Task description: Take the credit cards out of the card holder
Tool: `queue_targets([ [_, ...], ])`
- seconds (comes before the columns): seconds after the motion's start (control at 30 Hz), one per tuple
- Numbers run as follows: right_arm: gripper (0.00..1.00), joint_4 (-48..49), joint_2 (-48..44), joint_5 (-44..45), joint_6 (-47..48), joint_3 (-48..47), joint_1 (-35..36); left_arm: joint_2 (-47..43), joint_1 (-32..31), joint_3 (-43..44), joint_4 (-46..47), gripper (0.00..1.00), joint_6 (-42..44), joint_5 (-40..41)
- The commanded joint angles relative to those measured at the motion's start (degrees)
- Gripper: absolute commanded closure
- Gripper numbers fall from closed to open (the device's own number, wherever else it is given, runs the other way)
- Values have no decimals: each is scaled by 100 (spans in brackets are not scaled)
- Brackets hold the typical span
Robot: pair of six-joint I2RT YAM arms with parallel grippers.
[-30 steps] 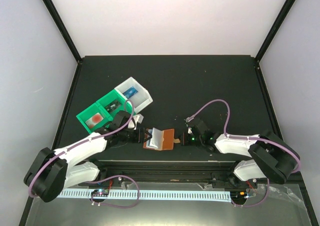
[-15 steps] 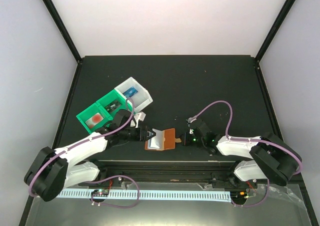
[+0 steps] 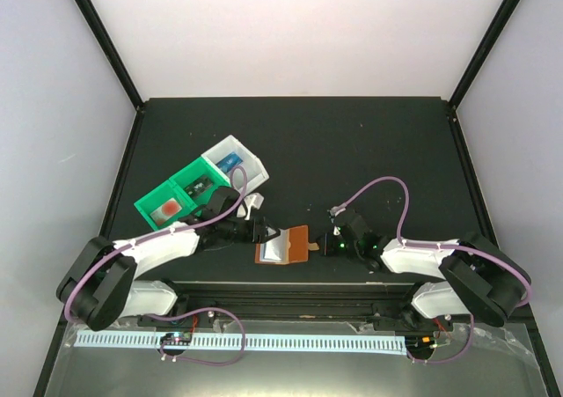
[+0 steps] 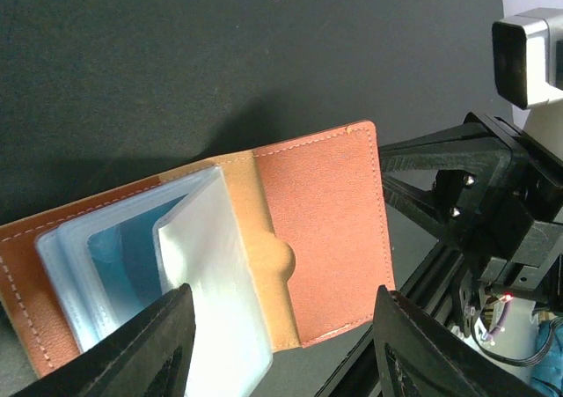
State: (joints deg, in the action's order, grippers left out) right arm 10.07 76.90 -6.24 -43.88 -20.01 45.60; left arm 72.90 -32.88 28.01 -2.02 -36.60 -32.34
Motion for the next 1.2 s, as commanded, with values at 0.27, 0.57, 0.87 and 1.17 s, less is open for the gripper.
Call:
queue_targets([
  [0.27,99,-134,123,100,47,6,10,227,-73,290,110,43,175,70],
  [0.57,99,-175,63,171,51,62,5,-192,-76,321,-406,36,335,556],
  [0.87,99,-258,7,170,82,-23,8,232,-89,252,34,34,156,300],
  [1.17,99,-314,-49,185,90,-47,10,408,-153,269,392,41,-34,-48],
])
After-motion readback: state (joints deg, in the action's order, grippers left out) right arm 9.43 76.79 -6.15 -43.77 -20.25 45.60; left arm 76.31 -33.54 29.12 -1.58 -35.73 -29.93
